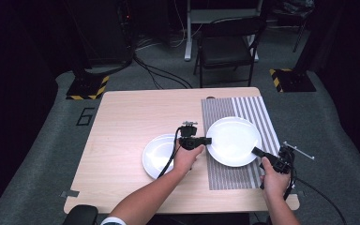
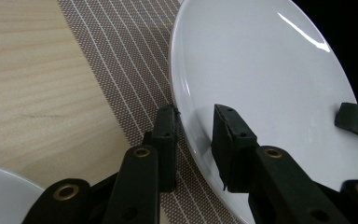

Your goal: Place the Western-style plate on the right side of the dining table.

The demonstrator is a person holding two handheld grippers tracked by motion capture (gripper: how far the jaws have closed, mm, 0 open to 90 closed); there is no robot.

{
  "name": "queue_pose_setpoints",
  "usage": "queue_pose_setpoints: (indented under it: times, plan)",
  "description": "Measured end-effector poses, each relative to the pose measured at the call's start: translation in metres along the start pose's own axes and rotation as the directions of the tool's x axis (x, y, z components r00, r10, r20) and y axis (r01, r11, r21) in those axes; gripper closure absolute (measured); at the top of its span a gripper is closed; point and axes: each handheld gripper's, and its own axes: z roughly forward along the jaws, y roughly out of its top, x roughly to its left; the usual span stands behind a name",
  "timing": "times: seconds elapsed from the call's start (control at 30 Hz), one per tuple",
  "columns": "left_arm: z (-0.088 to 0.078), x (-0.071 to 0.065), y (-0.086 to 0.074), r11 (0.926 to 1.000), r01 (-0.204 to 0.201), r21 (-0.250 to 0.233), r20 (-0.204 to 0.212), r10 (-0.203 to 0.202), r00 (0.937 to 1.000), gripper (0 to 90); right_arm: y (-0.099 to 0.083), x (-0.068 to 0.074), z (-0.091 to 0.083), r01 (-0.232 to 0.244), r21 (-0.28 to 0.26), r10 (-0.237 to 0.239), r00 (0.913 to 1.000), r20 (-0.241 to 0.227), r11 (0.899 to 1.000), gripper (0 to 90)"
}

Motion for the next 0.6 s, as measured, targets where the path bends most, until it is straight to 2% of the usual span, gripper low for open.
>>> queue_pose_setpoints:
  times: [0.1, 0.17, 0.6]
  plan:
    - [0.001, 0.000, 0.003, 1.0000, -0.003, -0.004, -0.001, 0.003, 1.0000, 71.2, 0.003, -0.001, 0.002, -0.001, -0.003, 0.001, 1.0000, -0.003, 1.000, 79.2]
    - [0.002, 0.000, 0.004, 0.9999, 0.010, -0.012, -0.001, -0.010, 1.0000, 71.2, 0.004, 0.000, 0.002, 0.001, -0.005, -0.001, 1.0000, -0.004, 1.000, 79.2]
    - [0.009, -0.003, 0.011, 1.0000, -0.005, 0.000, 0.005, 0.005, 1.0000, 71.2, 0.009, -0.004, 0.003, -0.009, -0.017, 0.009, 0.9999, -0.008, 1.000, 79.3]
